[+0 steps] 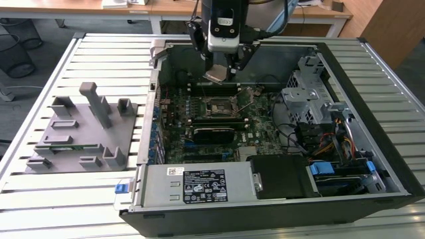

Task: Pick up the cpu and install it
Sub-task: 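Place the cpu into insertion slot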

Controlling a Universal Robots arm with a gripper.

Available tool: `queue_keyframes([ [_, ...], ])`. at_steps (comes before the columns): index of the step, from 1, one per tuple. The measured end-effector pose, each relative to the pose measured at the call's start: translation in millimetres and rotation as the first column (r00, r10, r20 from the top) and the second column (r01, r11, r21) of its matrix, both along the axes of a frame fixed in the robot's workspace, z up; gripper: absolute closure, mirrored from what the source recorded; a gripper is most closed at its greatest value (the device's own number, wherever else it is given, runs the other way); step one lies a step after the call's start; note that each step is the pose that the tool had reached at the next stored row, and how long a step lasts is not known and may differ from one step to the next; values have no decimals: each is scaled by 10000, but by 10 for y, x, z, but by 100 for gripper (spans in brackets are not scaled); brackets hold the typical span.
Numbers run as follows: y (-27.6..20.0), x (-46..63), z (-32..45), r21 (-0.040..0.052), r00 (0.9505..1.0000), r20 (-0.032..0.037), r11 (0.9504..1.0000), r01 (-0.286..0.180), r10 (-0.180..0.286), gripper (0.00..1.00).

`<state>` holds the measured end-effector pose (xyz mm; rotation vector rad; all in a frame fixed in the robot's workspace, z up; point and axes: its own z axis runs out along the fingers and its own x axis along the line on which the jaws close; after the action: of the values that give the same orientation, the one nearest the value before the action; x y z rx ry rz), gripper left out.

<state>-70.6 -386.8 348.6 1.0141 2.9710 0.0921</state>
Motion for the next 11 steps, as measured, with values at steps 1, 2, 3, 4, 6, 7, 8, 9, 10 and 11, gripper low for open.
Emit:
queue_keyframes([
  [1, 0, 0, -2, 0, 9999, 0, 9999, 127, -127, 46],
  [2, 1, 0, -3, 0, 9997, 0, 9997, 251, -251, 46],
  [3, 4, 0, -3, -4, 9994, 1, 9994, 357, -357, 46],
  [4, 5, 0, -4, -4, 9989, 4, 9989, 458, -458, 46],
  [6, 8, 1, -7, -4, 9977, 6, 9977, 682, -682, 46],
  [7, 9, 1, -8, -4, 9968, 7, 9968, 804, -804, 46],
  [8, 11, 1, -9, -5, 9957, 6, 9957, 923, -923, 46],
  [9, 12, 1, -10, -5, 9946, 7, 9946, 1042, -1042, 46],
  [10, 18, 1, -15, -5, 9891, 7, 9891, 1470, -1470, 46],
  [11, 20, 2, -16, -6, 9874, 6, 9874, 1582, -1582, 46],
])
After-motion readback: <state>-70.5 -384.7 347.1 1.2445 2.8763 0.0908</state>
